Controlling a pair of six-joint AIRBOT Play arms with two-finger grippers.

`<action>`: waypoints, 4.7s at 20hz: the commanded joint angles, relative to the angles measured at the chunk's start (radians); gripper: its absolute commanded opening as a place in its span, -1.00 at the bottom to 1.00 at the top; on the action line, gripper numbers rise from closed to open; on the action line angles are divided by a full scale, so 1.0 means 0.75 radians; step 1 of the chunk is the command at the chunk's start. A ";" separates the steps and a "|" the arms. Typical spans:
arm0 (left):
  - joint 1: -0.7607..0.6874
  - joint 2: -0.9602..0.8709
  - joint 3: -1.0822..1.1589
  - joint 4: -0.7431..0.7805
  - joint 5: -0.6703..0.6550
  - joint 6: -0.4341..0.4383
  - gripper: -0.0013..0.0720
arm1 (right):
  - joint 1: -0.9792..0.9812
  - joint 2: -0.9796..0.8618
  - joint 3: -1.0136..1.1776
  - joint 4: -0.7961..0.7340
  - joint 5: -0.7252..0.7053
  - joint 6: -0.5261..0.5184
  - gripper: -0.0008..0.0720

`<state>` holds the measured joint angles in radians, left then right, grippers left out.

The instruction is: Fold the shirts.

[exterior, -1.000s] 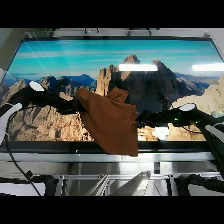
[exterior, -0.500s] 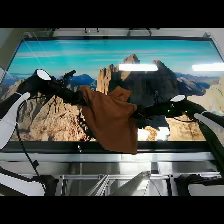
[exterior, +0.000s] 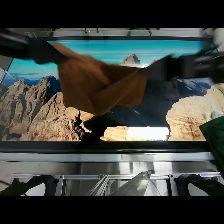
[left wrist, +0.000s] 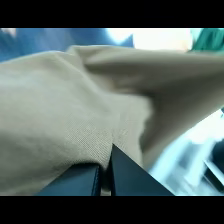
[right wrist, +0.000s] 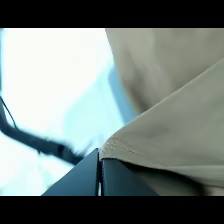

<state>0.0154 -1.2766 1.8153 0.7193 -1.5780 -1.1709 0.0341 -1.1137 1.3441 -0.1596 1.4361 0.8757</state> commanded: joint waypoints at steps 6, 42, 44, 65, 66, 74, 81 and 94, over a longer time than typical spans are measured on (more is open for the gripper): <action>0.091 0.304 0.053 -0.005 0.044 -0.030 -0.89 | -0.093 0.383 0.094 -0.481 -0.237 0.226 -0.94; -0.155 -0.634 -0.814 0.414 0.316 -0.079 -0.12 | -0.034 -0.483 -0.836 -0.493 -0.416 0.102 -0.94; -0.153 -0.615 -0.795 0.413 0.300 -0.055 -0.97 | -0.054 -0.459 -0.809 -0.489 -0.363 0.092 -0.94; 0.635 1.128 -0.270 0.344 0.693 0.112 -0.90 | -0.744 0.729 -0.348 0.791 -0.062 -0.132 -0.94; 0.616 1.081 -0.231 0.344 0.698 0.130 -0.90 | -0.735 0.726 -0.311 0.701 -0.132 -0.131 -0.94; 0.137 0.228 0.087 0.408 0.586 0.283 -0.90 | -0.312 0.387 -0.308 -0.056 -0.559 -0.132 -0.94; 0.052 -0.653 0.382 0.448 0.550 0.260 -0.89 | -0.078 -0.264 -0.306 -0.246 -1.152 -0.187 -0.94; 0.401 -0.548 0.098 0.435 -0.007 0.071 0.46 | -0.590 -0.358 -0.331 -0.706 -0.372 0.116 0.76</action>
<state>0.2417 -1.7351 1.9892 1.0512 -1.3357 -1.0660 -0.2855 -1.3830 1.1141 -0.5179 0.8562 0.8509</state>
